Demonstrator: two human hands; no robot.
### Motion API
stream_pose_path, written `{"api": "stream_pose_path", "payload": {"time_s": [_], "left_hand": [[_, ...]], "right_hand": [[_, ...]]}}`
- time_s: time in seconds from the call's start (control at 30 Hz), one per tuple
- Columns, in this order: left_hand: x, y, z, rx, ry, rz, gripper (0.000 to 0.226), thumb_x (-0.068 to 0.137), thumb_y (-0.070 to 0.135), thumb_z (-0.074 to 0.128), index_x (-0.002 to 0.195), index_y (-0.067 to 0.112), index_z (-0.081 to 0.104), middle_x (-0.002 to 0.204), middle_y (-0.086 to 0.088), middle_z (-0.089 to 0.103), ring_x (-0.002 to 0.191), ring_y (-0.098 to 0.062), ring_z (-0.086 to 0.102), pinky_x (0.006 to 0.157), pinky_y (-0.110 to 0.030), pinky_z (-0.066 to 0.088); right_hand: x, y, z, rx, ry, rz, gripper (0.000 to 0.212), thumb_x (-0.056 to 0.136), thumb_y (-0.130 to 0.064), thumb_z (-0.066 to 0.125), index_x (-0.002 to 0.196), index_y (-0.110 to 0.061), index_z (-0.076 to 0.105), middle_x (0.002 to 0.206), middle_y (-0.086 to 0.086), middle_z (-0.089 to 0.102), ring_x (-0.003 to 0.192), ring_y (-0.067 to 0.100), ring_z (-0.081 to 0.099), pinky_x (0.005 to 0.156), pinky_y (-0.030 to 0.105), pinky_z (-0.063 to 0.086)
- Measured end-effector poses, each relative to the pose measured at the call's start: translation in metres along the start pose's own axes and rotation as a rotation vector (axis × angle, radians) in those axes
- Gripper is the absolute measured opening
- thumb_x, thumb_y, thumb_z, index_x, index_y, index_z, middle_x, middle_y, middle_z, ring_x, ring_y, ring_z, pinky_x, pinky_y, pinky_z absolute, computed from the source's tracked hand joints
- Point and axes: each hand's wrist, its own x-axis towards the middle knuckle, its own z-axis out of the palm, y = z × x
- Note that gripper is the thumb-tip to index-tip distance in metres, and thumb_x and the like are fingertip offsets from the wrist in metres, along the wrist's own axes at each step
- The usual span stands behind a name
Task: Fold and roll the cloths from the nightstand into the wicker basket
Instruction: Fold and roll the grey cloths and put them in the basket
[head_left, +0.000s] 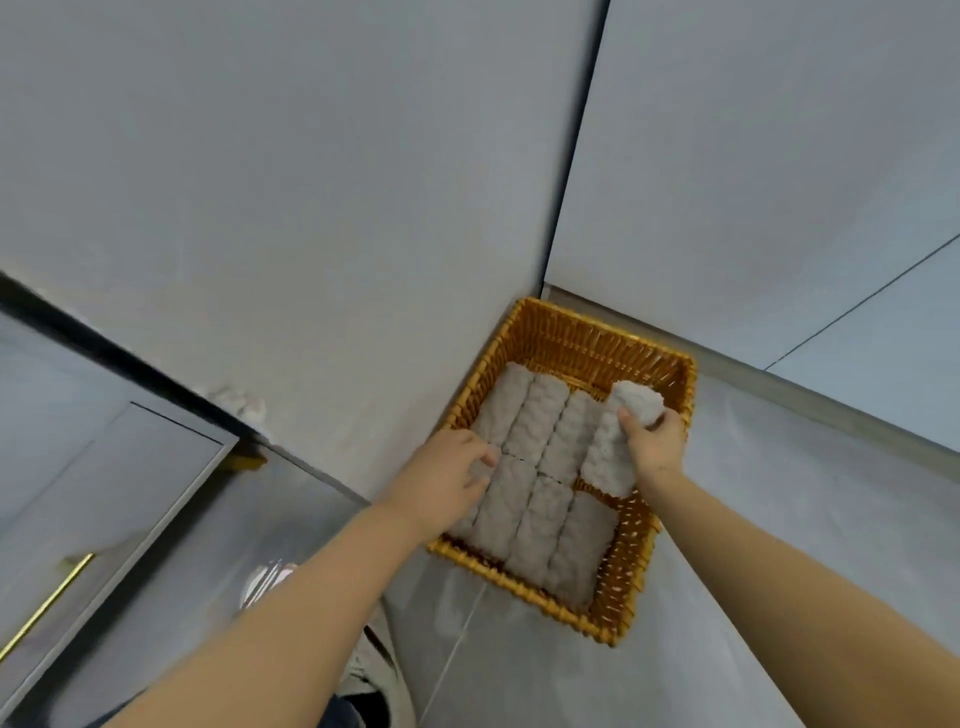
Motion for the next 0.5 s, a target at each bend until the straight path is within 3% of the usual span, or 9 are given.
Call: {"api": "stream_pose_path", "payload": {"time_s": [0.07, 0.2, 0.27, 0.37, 0.5], "left_hand": [[-0.002, -0.009, 0.010, -0.001, 0.033, 0.034, 0.026, 0.096, 0.016, 0.053, 0.120, 0.021, 0.061, 0.129, 0.007, 0.053, 0.124, -0.012, 0.042, 0.099, -0.015, 0.027], [0.007, -0.031, 0.035, 0.103, 0.046, 0.014, 0.036, 0.094, 0.022, 0.054, 0.129, 0.027, 0.056, 0.146, 0.009, 0.040, 0.138, -0.013, 0.029, 0.113, -0.030, 0.021], [0.005, -0.038, 0.040, 0.121, 0.037, -0.050, 0.039, 0.096, 0.027, 0.051, 0.135, 0.031, 0.050, 0.151, 0.011, 0.033, 0.142, -0.012, 0.023, 0.115, -0.030, 0.015], [0.006, -0.048, 0.048, 0.107, 0.013, -0.068, 0.038, 0.097, 0.028, 0.049, 0.135, 0.032, 0.048, 0.148, 0.013, 0.037, 0.139, -0.010, 0.026, 0.115, -0.027, 0.012], [0.007, -0.056, 0.053, 0.052, 0.041, -0.059, 0.035, 0.094, 0.020, 0.055, 0.128, 0.025, 0.056, 0.140, 0.008, 0.048, 0.133, -0.011, 0.036, 0.114, -0.024, 0.016]], "right_hand": [[0.010, 0.010, 0.007, -0.052, -0.017, 0.023, 0.046, 0.092, -0.031, 0.061, 0.127, -0.006, 0.045, 0.120, 0.011, 0.056, 0.111, 0.032, 0.055, 0.093, 0.045, 0.047], [0.040, 0.029, 0.031, -0.145, -0.052, 0.144, 0.054, 0.099, -0.025, 0.050, 0.139, 0.005, 0.030, 0.130, 0.021, 0.051, 0.118, 0.037, 0.051, 0.092, 0.039, 0.042], [0.051, 0.038, 0.040, -0.149, -0.093, 0.224, 0.051, 0.101, -0.023, 0.045, 0.140, 0.006, 0.030, 0.131, 0.022, 0.051, 0.114, 0.034, 0.052, 0.088, 0.035, 0.041], [0.063, 0.052, 0.052, -0.155, -0.076, 0.295, 0.045, 0.103, -0.020, 0.038, 0.140, 0.004, 0.032, 0.134, 0.018, 0.048, 0.122, 0.036, 0.048, 0.098, 0.037, 0.039], [0.056, 0.059, 0.064, -0.239, 0.040, 0.172, 0.049, 0.103, -0.019, 0.036, 0.146, -0.001, 0.022, 0.144, 0.016, 0.038, 0.131, 0.034, 0.038, 0.112, 0.041, 0.030]]}}
